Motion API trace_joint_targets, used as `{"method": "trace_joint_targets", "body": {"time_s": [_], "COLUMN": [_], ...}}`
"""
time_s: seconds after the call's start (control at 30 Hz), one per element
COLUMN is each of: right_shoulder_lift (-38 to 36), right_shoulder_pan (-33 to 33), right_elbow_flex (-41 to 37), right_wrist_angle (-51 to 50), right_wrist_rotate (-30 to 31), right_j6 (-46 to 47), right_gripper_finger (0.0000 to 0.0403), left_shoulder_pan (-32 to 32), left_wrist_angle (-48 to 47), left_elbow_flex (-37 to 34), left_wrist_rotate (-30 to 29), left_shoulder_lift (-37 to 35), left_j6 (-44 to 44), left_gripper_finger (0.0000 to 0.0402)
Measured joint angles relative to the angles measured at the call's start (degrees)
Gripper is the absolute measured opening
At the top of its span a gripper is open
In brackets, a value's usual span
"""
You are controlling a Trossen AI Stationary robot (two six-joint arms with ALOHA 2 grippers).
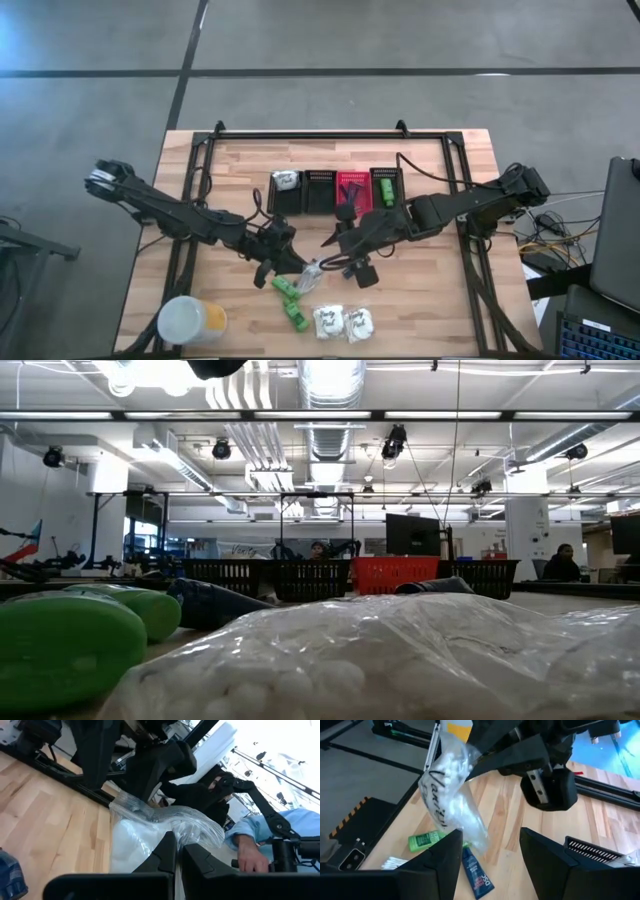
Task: Pick & Place Travel size toiletries
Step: Put the cotton pack into the left black bin
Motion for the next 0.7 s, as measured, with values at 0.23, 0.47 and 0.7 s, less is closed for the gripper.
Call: {"method": "trace_joint_targets", "body": {"time_s": [0.23,0.47,0.7], "right_shoulder_lift": [0.16,0.21,0.21], "right_shoulder_pan": [0.0,0.0,0.0], "right_elbow_flex": [-0.04,-0.07,-0.11], "right_wrist_angle": [0.02,0.14,0.04], "right_wrist_rotate": [-0.31,-0.46,-0.5], "right_j6": [-0.07,-0.05,-0.05], "right_gripper_finger": [0.0196,0.0171,0.0094], "left_shoulder_pan": [0.36,0.81,1.4], "left_wrist_angle": [2.41,3.2,3.2], "left_elbow_flex": [0.18,0.18,0.18], "left_wrist_rotate": [0.04,0.02,0.0], "left_shoulder_lift": [0.62,0.62,0.62], "left_j6": [0.97,1.8,1.97], "left_gripper_finger": [0.0009,0.0009,0.0009]}}
